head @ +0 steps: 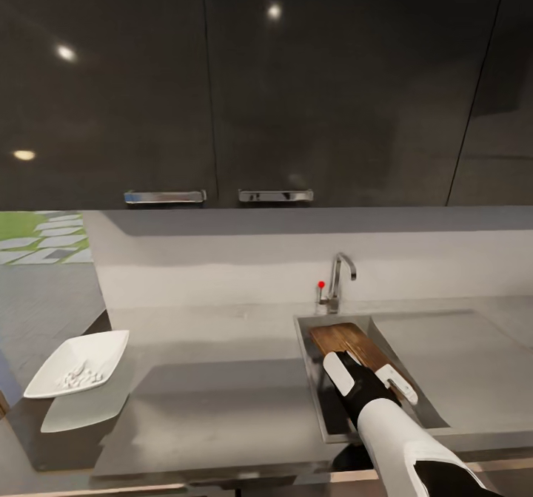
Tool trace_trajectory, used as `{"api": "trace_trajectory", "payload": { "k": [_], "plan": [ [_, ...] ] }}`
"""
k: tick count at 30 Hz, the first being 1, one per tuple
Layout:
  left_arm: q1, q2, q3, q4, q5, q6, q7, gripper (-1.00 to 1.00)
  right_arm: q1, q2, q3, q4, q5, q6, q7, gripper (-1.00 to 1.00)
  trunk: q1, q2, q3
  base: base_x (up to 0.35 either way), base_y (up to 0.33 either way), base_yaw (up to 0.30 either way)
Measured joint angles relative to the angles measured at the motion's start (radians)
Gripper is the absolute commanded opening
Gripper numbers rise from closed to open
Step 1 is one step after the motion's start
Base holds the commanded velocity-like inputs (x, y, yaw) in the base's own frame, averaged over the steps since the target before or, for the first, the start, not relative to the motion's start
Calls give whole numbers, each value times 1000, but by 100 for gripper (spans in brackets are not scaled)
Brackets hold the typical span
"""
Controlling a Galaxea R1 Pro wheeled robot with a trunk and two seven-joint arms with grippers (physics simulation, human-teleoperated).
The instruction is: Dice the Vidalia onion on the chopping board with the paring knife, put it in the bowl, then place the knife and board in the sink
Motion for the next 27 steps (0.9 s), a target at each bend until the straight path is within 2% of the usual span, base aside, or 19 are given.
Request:
{"api": "trace_trajectory", "payload": {
  "k": [4, 7, 13, 20, 23, 27],
  "plan": [
    [0, 0, 0, 1, 0, 0, 0, 100, 0, -6, -1, 2, -52, -1, 6, -100, 0, 0, -6, 6, -4, 0],
    [0, 0, 0, 2, 0, 0, 0, 100, 0, -7, -1, 12, -67, -2, 11, -100, 0, 0, -11, 0, 0, 0],
    [0, 0, 0, 2, 0, 1, 0, 100, 0, -6, 1, 20, -67, -3, 33, -100, 0, 0, -20, 0, 0, 10],
    [0, 0, 0, 3, 0, 0, 0, 100, 0, -10, 0, 30, -64, -4, 132, -100, 0, 0, -24, 0, 0, 24],
    [0, 0, 0, 3, 0, 0, 0, 100, 0, -28, -2, 63, -63, -6, 185, -100, 0, 0, -24, 0, 0, 1],
    [0, 0, 0, 4, 0, 0, 0, 100, 0, -42, -1, 81, -62, -5, 215, -100, 0, 0, -24, 0, 0, 0]
  ]
}}
